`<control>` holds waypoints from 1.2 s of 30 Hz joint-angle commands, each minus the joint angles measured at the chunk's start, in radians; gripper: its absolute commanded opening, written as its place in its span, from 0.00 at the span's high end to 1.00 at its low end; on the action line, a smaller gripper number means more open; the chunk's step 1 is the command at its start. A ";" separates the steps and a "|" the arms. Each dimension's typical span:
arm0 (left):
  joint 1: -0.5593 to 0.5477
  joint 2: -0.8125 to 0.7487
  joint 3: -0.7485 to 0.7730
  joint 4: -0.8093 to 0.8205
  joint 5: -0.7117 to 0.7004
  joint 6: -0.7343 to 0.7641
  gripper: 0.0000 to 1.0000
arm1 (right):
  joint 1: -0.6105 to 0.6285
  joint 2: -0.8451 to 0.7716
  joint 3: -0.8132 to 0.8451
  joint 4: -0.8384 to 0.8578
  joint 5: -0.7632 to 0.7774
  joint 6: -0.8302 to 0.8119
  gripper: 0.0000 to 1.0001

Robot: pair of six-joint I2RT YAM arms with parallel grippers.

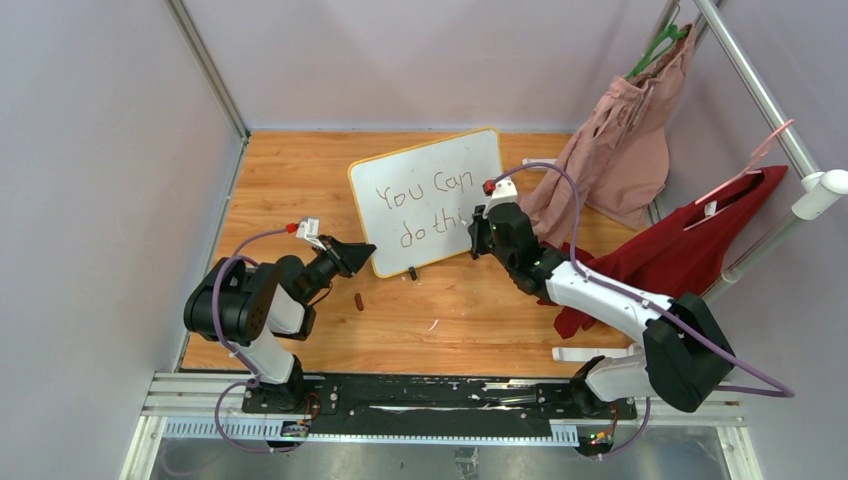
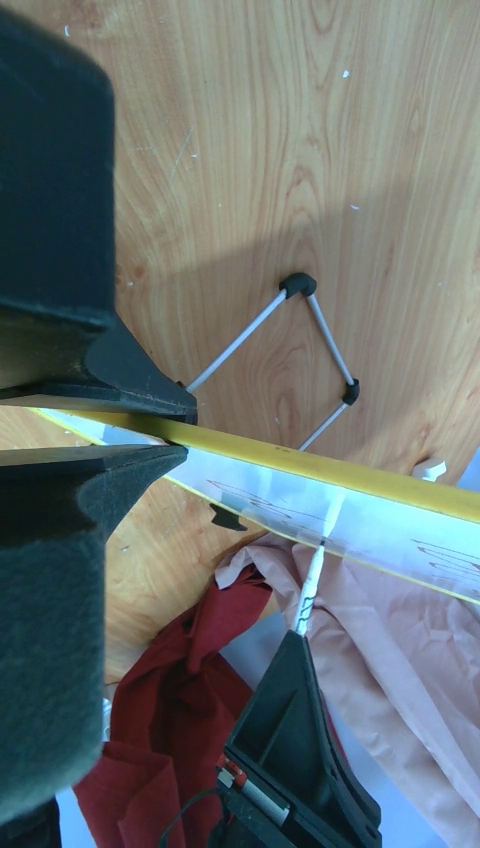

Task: Write a sentence on the whiteboard

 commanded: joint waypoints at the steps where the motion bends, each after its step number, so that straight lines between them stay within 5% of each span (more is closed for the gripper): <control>1: -0.002 -0.018 -0.004 0.046 -0.019 0.014 1.00 | -0.013 -0.013 -0.026 -0.012 0.003 0.017 1.00; 19: -0.002 -0.010 -0.004 0.046 -0.022 0.018 1.00 | -0.018 -0.133 0.004 -0.048 0.051 0.007 1.00; 36: -0.003 -0.001 -0.002 0.046 -0.025 0.020 1.00 | -0.055 -0.037 0.081 -0.025 0.081 0.026 1.00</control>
